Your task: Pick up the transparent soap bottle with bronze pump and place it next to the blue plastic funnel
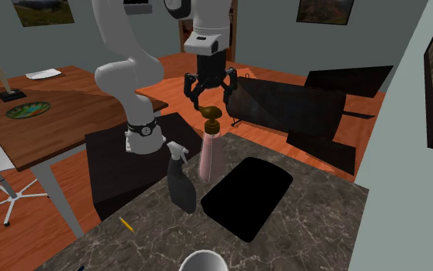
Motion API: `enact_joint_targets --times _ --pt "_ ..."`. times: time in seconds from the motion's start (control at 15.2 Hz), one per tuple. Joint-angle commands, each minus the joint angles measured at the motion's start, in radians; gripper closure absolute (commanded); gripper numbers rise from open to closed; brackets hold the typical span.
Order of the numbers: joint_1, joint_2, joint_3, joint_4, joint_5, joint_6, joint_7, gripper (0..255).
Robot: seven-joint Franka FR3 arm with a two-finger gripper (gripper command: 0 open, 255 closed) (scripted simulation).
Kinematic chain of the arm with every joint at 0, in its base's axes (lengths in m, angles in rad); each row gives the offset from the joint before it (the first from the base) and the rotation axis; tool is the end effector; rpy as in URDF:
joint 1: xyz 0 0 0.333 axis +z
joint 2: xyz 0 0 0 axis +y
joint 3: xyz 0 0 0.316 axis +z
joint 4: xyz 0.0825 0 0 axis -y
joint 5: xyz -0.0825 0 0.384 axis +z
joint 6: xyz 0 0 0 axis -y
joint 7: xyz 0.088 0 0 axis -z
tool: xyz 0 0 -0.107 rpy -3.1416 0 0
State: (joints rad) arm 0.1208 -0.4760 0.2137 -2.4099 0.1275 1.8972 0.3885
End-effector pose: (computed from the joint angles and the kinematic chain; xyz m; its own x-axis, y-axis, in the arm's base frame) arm 0.3759 0.1456 0.4775 0.9913 -0.1224 -0.0491 -0.1227 -0.9924 -0.0031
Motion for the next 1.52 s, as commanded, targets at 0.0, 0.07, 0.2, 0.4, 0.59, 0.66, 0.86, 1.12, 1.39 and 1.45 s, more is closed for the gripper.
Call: enact_joint_targets --times 0.0,0.07,0.2,0.4,0.59,0.66,0.86,1.12,1.39,1.45 --pt "0.001 0.006 0.003 -0.021 0.002 0.027 0.000 0" --pt "0.001 0.009 0.005 -0.032 0.003 0.042 0.000 0" --pt "0.002 0.014 0.007 -0.050 0.004 0.064 0.000 0" --pt "0.002 0.014 0.007 -0.050 0.004 0.064 0.000 0" --pt "0.002 0.014 0.007 -0.050 0.004 0.064 0.000 0" --pt "0.002 0.013 0.007 -0.050 0.004 0.064 0.000 0" --pt "0.002 0.014 0.007 -0.049 0.004 0.064 0.000 255" --pt "0.002 0.014 0.007 -0.050 0.004 0.064 0.000 255" --pt "0.002 0.010 0.005 -0.039 0.004 0.049 0.000 255" --pt "0.002 0.006 0.004 -0.029 0.003 0.035 0.001 255"
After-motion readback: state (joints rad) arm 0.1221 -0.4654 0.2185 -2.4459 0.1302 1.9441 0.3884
